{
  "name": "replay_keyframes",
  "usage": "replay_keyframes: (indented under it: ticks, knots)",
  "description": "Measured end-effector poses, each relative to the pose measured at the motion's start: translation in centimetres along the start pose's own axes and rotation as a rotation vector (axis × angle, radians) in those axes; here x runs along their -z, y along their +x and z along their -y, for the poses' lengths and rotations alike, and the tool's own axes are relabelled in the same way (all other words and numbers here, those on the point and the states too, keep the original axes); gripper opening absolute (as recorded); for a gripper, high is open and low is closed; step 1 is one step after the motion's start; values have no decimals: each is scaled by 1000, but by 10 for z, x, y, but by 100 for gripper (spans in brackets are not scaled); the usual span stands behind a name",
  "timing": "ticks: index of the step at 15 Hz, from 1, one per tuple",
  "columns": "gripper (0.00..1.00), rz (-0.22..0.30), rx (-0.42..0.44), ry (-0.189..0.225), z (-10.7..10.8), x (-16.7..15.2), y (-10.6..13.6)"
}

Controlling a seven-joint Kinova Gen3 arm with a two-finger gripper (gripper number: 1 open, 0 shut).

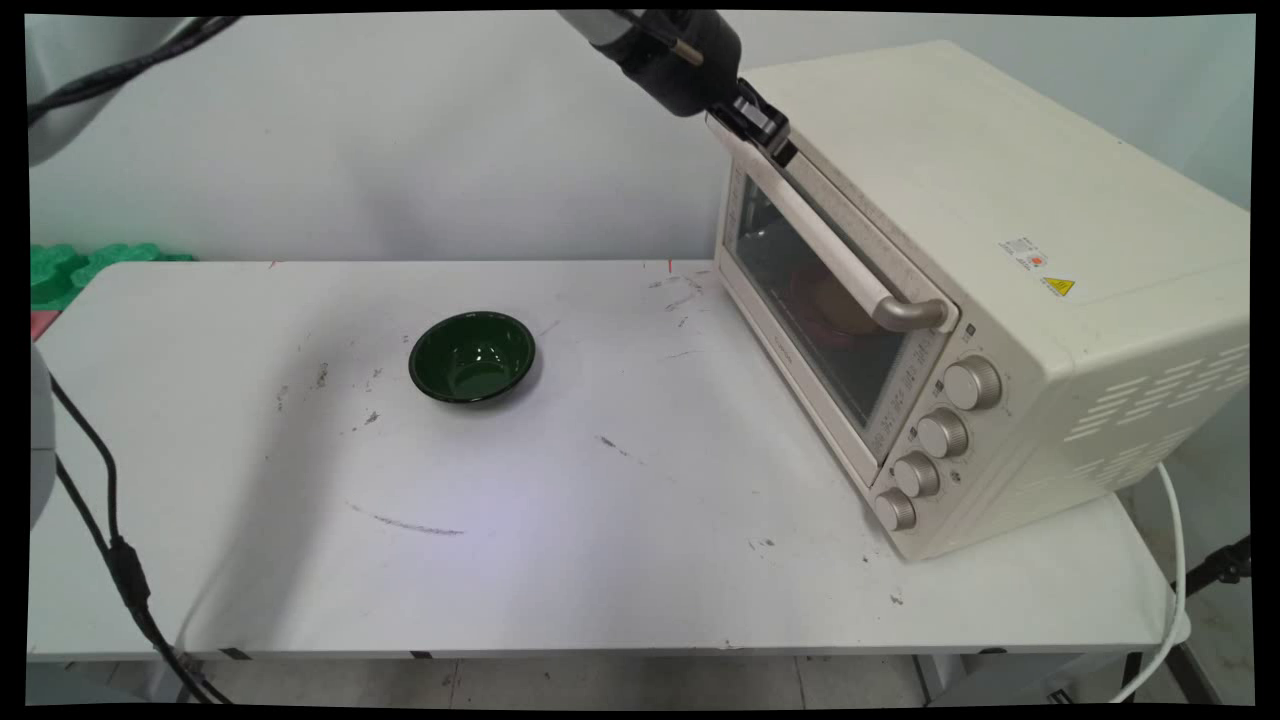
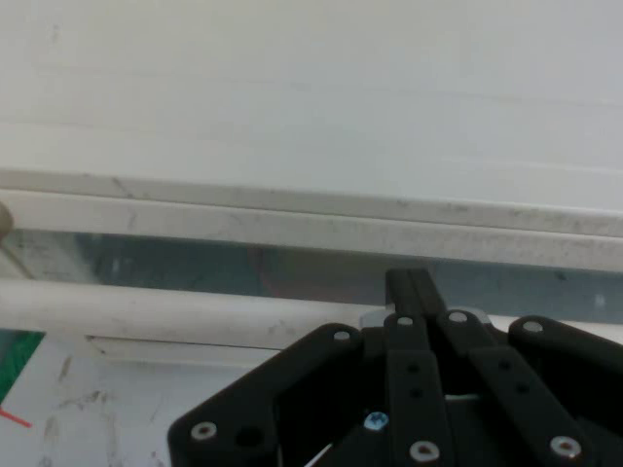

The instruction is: Open the oven

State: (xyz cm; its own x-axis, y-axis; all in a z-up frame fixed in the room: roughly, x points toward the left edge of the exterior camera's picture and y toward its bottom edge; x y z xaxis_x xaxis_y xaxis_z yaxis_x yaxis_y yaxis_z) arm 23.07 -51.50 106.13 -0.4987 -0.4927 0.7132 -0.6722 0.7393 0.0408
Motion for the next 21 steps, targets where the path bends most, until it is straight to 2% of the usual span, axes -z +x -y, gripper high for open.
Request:
replay_keyframes:
  ticks: [12, 21]
  knots:
    - [0, 50, -4, -17, -5, -20, -11]
    - [0, 107, -14, -21, -8, -14, -41]
